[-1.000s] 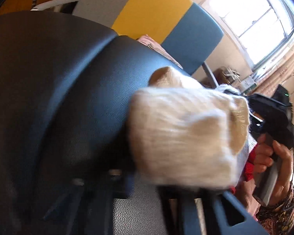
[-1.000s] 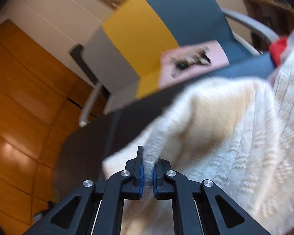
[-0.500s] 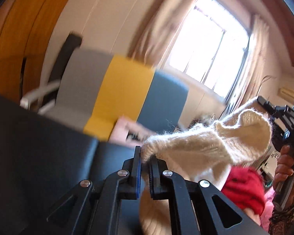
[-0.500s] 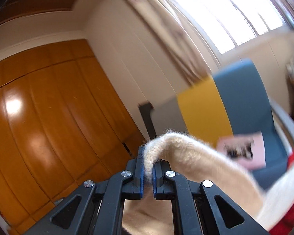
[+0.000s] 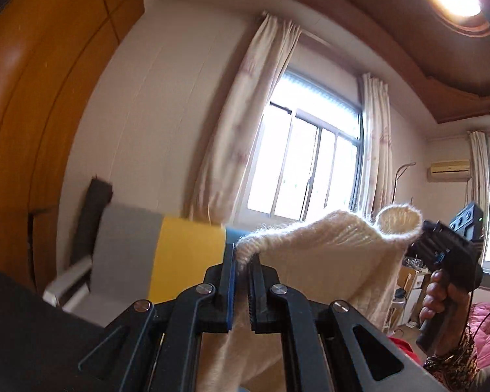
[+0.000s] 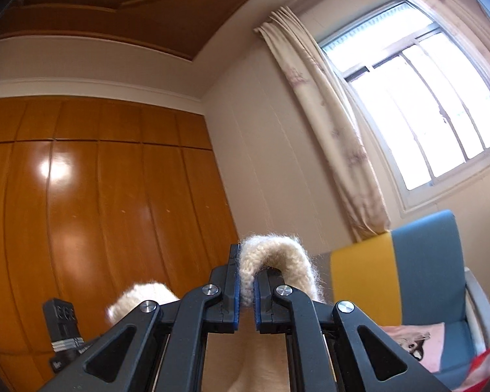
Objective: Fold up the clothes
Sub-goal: 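Raise the sweater with both grippers and shake it out above the table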
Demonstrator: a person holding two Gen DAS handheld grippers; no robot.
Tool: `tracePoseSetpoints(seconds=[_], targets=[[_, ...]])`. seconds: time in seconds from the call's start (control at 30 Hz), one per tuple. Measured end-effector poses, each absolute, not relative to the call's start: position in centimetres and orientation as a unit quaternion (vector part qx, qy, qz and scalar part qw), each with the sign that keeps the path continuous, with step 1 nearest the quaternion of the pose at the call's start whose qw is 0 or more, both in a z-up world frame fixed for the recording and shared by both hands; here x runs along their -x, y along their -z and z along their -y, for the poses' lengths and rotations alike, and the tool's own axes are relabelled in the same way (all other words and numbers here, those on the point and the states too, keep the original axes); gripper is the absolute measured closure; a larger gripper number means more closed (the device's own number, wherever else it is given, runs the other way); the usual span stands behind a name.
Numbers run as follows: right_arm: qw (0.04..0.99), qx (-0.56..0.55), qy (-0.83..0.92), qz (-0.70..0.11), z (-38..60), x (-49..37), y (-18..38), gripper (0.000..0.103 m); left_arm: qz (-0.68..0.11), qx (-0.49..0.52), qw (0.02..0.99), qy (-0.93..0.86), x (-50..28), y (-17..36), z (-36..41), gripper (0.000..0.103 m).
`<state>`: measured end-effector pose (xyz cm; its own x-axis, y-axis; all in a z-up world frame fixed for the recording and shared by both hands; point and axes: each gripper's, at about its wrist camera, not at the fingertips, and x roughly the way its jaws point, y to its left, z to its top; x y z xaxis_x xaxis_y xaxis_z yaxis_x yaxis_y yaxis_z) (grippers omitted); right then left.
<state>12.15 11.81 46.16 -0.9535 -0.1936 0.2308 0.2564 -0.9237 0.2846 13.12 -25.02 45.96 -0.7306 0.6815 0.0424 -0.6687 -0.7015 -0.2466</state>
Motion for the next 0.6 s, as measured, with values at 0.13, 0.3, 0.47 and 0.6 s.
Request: tracePoseSetpoints(seconds=[0.13, 0.3, 0.47, 0.6], targets=[[0.141, 0.131, 0.971, 0.145, -10.3, -14.8, -47.5, 0.097, 0.125, -0.009, 0.364, -0.923, -17.8, -49.3, 28.4, 0.098], [0.183, 0.154, 0.964, 0.119, -8.3, -18.4, -47.9, 0.097, 0.14, -0.021, 0.361, -0.922, -21.2, -51.4, 30.6, 0.098], [0.184, 0.131, 0.967, 0.117, -7.9, -19.4, -46.1, 0.097, 0.136, -0.022, 0.346, -0.928, -21.9, -50.9, 31.0, 0.098], [0.143, 0.067, 0.978, 0.138, -8.3, -15.5, -41.2, 0.097, 0.131, 0.016, 0.339, -0.931, -18.2, -49.0, 29.9, 0.098]])
